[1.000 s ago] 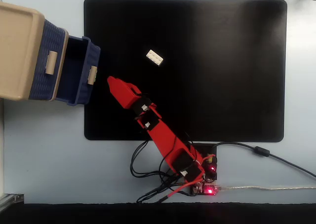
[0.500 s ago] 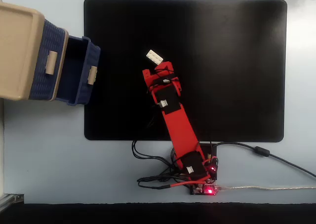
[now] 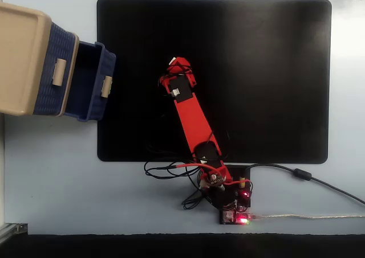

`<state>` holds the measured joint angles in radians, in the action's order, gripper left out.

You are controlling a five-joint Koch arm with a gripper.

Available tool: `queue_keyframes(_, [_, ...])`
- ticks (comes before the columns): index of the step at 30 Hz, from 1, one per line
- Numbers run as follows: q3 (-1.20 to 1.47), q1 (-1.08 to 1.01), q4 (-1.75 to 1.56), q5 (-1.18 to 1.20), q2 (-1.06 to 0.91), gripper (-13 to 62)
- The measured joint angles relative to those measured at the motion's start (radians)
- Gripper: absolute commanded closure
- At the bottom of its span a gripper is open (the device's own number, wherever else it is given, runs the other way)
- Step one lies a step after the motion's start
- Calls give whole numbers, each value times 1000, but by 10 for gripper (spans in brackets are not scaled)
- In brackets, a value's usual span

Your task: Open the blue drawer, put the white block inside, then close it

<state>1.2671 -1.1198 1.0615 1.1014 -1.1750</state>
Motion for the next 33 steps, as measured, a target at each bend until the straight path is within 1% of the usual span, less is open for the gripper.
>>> queue_keyframes(2, [-2, -14, -18, -3, 25, 187])
queue_keyframes(4, [-18, -37, -49, -6, 63, 248])
queue_keyframes(5, [-23, -43, -58, -8, 77, 311])
queue_keyframes(7, [-41, -67, -74, -6, 91, 585])
queue_keyframes(8, [-41, -84, -74, -6, 91, 574])
queue_keyframes(13, [-40, -172, -71, -8, 32, 577])
queue_keyframes(19, [-40, -202, -11, -14, -140, 577])
queue_keyframes(21, [-38, -204, 23, 60, -227, 577])
queue_keyframes(22, [-40, -201, 40, 202, -293, 577])
queue_keyframes(24, [-52, -133, 41, 468, -337, 577])
queue_keyframes(25, [-72, -58, 35, 640, -342, 577])
queue_keyframes(26, [-106, 69, 34, 920, -341, 577])
queue_keyframes(29, [-238, 308, 14, 1456, -293, 577])
queue_keyframes(31, [-351, 360, -2, 1724, -233, 577])
queue_keyframes(33, [-411, 397, 2, 1784, -183, 577])
